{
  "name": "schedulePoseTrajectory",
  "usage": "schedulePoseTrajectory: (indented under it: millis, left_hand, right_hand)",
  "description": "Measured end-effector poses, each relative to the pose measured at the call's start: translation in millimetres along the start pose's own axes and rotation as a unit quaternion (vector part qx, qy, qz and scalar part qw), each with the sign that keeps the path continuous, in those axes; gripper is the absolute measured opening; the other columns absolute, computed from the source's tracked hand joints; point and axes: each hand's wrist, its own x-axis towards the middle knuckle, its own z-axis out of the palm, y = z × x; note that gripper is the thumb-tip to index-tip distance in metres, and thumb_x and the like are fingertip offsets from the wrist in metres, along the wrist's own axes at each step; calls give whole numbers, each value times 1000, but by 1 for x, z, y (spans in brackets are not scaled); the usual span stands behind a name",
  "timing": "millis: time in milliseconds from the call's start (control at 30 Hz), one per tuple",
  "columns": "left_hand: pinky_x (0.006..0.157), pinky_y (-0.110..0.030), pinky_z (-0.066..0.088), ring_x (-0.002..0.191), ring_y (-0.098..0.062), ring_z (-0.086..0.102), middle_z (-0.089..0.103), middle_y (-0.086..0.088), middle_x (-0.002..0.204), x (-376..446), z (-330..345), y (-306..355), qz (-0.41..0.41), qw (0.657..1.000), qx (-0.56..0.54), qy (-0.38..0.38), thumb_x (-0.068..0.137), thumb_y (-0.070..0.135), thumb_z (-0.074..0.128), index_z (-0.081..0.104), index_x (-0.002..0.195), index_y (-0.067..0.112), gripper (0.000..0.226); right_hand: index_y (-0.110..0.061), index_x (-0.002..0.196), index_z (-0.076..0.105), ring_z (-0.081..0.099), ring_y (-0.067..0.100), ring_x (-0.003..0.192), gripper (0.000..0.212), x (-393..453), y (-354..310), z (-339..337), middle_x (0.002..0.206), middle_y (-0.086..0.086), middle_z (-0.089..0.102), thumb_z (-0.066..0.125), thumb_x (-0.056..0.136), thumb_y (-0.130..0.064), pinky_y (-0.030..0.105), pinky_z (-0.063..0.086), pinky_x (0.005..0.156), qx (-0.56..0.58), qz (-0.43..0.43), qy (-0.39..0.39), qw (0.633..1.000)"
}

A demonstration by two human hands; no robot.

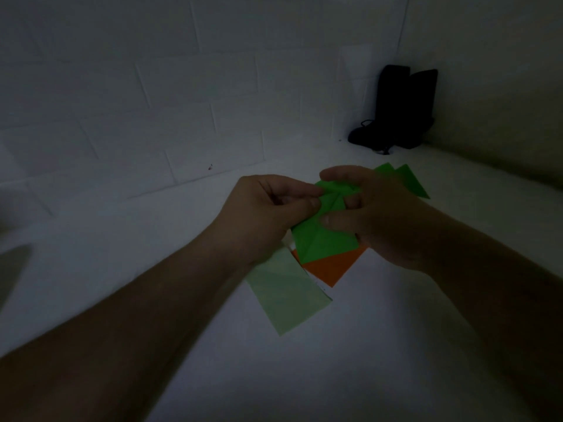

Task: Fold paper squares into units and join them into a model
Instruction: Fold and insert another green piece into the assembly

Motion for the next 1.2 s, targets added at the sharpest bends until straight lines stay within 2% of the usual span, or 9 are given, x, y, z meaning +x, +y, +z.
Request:
schedulePoseTrajectory:
  millis: [200,367,533,633,700,833,933,1000,1200]
  left_hand:
    - [78,-30,62,85,-22,75,78,-18,96,1,0,-2,2,1000,-15,-22,89,-3,72,76,103,2,15]
    - [80,-32,62,89,-23,77,79,-12,99,2,-1,-4,5,999,-7,-36,88,-6,72,76,104,4,20]
    - [77,-30,62,87,-23,76,78,-14,99,1,-1,-3,4,999,-22,-47,88,-12,68,74,104,1,21]
    - [75,-30,62,86,-22,76,78,-10,99,-1,0,-2,-3,998,-25,-63,87,-11,69,73,106,4,24]
    - [74,-32,63,84,-21,76,79,-6,97,-2,1,-2,-4,997,-15,-71,86,-13,70,73,107,6,28]
    - [69,-26,59,72,-11,70,73,9,78,2,-2,-3,14,998,22,-63,83,-17,71,71,111,9,39]
    - [68,-23,57,71,-9,69,69,12,74,3,-4,-1,2,998,32,-62,82,-14,73,70,114,14,43]
    - [68,-23,58,74,-10,72,71,9,78,3,-3,0,-13,997,28,-64,83,-12,74,70,115,17,43]
    - [71,-25,61,81,-17,74,72,-19,104,3,-6,0,-24,997,33,-69,87,-13,69,67,123,15,46]
  right_hand:
    - [-21,141,49,75,29,98,73,2,1,-2,101,12,77,71,81,13,50,59,90,46,-9,8,999]
    - [-24,145,46,76,27,93,75,3,-2,-3,101,11,76,70,83,12,48,61,84,40,-4,13,999]
    - [-23,142,50,62,10,52,74,-1,-5,-7,56,1,61,68,82,16,21,50,50,35,-25,31,999]
    - [-25,145,48,57,11,52,79,-2,-3,-8,54,0,56,69,81,16,24,49,53,38,-26,30,998]
    - [-26,146,47,65,14,59,79,-1,-4,-7,58,1,60,68,81,15,30,57,63,47,-17,25,998]
    - [-25,141,52,76,29,89,71,2,-5,-6,100,16,71,66,84,14,44,63,75,88,4,41,995]
    - [-26,137,56,76,24,80,69,4,-5,-8,77,9,69,64,83,16,38,62,72,77,-12,49,996]
    - [-28,134,59,74,25,81,69,3,-6,-9,77,9,65,62,83,18,36,61,72,85,-21,50,995]
    - [-18,122,66,76,27,87,48,1,-7,-8,113,22,65,55,89,15,38,62,73,103,-29,32,994]
